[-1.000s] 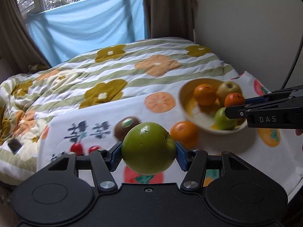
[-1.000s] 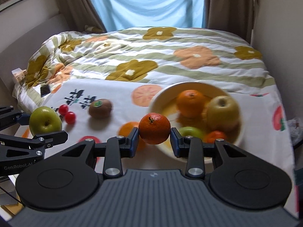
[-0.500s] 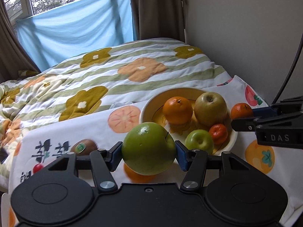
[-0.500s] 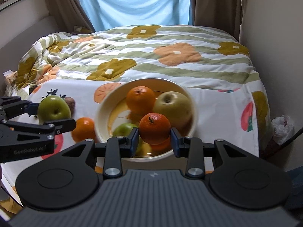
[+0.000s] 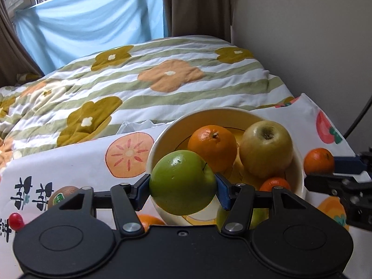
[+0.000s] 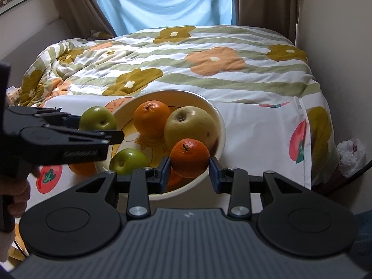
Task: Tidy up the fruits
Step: 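Carry the green apple with the left tool over the bowl while the right tool carries the tangerine, then open the left tool to drop the green apple while the right tool releases the tangerine into the bowl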
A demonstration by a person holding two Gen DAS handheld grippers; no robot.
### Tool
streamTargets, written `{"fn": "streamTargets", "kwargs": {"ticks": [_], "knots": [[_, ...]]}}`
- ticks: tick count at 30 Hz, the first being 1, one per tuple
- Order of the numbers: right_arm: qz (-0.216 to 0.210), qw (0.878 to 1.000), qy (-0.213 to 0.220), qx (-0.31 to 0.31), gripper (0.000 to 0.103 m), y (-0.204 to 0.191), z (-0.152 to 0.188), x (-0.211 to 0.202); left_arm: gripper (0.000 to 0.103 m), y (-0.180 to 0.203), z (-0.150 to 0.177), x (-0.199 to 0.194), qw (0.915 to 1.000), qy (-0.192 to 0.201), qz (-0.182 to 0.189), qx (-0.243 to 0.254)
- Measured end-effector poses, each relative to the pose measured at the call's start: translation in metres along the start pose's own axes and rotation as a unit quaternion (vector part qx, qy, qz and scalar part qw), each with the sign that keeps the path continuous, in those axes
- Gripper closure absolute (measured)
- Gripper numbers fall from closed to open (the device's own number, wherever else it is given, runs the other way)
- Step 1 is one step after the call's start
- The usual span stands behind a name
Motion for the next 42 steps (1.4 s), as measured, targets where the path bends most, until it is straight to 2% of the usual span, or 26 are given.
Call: {"fn": "streamTargets", "kwargs": {"ticks": [4,6,7,8,22,37,41,42], "knots": [[-0.001,1.0,0.0,0.002,0.053,0.002,0.001,0.001,0.041,-0.003,-0.001,0.004,0.9998,-0.012,0.002,-0.017],[-0.001,1.0,0.0,0.003,0.053,0.003,0.002,0.001,0.026,-0.004,-0.002,-0.001,0.9998,-0.004,-0.001,-0.018],[-0.001,1.0,0.0,0.003,0.053,0.004,0.002,0.001,0.01,-0.004,-0.003,-0.005,0.9998,0.004,-0.005,-0.018],[0.0,1.0,0.0,0.003,0.053,0.004,0.002,0.001,0.003,-0.006,-0.005,-0.01,0.9997,0.014,-0.009,-0.018],[-0.012,1.0,0.006,-0.016,0.053,-0.004,-0.006,-0.003,0.003,-0.028,0.01,-0.067,0.9976,0.036,-0.034,-0.048],[-0.051,0.998,0.003,-0.047,0.053,-0.052,-0.012,0.04,0.003,-0.046,0.044,-0.086,0.9933,0.049,-0.073,-0.075],[-0.049,0.996,0.009,-0.068,0.048,-0.061,-0.01,0.043,0.003,-0.05,0.05,-0.087,0.9928,0.049,-0.078,-0.078],[-0.046,0.996,0.015,-0.073,0.038,-0.063,-0.009,0.042,0.003,-0.05,0.051,-0.087,0.9928,0.048,-0.079,-0.076]]}}
Point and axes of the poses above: each gripper's, at about its wrist camera, not at the fingertips, and x roughly the way its jaws point, y to its right, z to its underside, the point moved 4 cm from there along x, roughly the way its jaws point, and after that the axes turned 9 degrees about y, right-handed, at the moved point
